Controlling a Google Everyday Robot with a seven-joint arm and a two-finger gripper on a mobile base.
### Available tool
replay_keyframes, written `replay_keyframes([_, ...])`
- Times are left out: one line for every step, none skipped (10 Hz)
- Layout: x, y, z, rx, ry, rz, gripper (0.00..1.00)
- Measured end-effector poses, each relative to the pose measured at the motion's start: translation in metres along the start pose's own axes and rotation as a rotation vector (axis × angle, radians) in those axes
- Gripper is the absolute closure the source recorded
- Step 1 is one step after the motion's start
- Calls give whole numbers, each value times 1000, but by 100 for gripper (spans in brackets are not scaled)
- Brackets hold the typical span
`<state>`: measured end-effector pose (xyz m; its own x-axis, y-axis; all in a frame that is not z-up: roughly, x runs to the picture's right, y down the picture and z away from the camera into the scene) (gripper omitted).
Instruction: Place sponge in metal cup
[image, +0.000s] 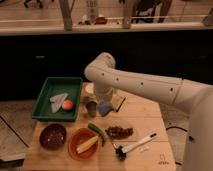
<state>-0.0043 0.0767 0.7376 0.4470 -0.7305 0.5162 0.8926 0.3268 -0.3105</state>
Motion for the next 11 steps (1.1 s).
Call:
replay_keyframes([-4,-10,-3,-6,-7,-25,99])
replay_keyframes([-5,-16,-4,-10,-9,-42,99])
replay_keyframes([-5,-24,-7,-11,-14,-63,99])
replay_keyframes([-2,-28,-9,-3,-18,-75,99])
replay_keyframes([-1,-32,-11,4,-22,-83,99])
replay_keyframes([2,-37,-12,13,-27,-93,99])
replay_keyframes([3,-45,-12,19,-35,-104,99])
replay_keyframes([4,-51,-11,22,-42,-112,99])
replay_keyframes([5,-59,-8,26,-53,-121,99])
replay_keyframes([5,-65,-4,30,-63,-129,99])
replay_keyframes([6,-73,0,33,-74,-137,99])
